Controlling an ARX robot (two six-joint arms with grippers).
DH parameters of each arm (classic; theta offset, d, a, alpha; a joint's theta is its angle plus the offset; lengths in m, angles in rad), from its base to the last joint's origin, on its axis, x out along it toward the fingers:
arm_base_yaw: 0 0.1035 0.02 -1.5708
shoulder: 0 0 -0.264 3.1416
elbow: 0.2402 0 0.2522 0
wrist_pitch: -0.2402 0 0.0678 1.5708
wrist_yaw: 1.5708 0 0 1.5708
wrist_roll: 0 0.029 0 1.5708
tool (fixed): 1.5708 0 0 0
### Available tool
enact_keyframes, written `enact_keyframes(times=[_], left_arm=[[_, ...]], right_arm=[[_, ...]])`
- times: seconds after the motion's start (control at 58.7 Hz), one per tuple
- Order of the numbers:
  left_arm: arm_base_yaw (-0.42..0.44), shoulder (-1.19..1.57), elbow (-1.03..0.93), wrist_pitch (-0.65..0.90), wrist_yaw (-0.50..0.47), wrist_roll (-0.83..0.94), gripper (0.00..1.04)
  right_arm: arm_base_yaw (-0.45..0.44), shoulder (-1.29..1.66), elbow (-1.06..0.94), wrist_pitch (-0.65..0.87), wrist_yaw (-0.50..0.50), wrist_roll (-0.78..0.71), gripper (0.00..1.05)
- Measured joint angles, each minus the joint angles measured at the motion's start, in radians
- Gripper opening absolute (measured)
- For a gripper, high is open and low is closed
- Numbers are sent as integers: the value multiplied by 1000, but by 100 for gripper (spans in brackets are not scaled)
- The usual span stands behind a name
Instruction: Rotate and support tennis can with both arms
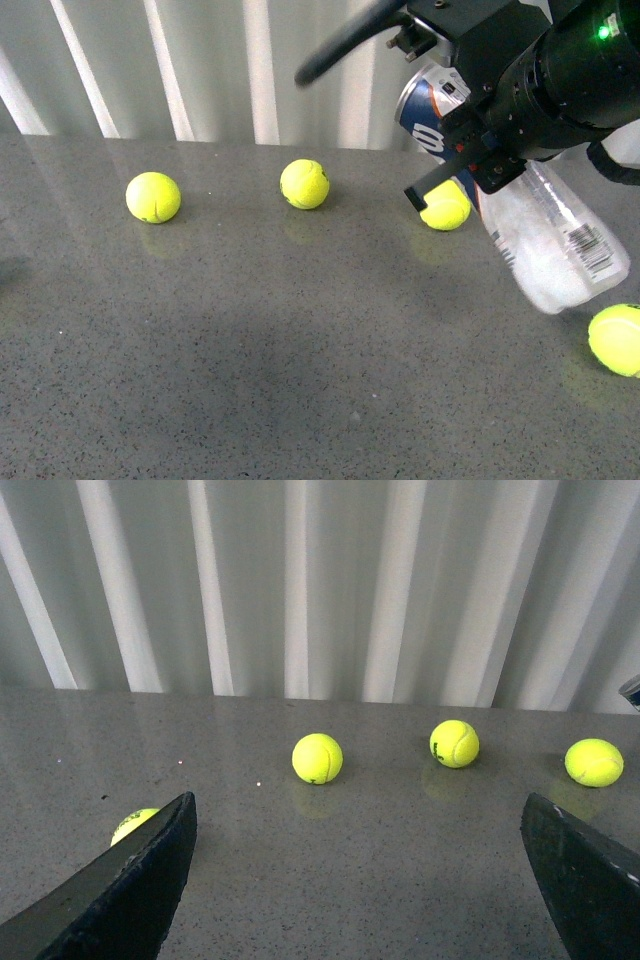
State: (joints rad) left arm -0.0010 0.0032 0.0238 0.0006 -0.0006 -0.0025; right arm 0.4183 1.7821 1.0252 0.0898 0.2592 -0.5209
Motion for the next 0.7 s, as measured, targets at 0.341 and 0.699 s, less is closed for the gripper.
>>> enact_keyframes(times=[0.341,0.699], left_arm=[[0,0,0,0,0,0,98],[0,0,0,0,0,0,98]], right_arm=[[69,14,-157,203,-134,-616,5],[157,133,-60,235,-209,-676,5]])
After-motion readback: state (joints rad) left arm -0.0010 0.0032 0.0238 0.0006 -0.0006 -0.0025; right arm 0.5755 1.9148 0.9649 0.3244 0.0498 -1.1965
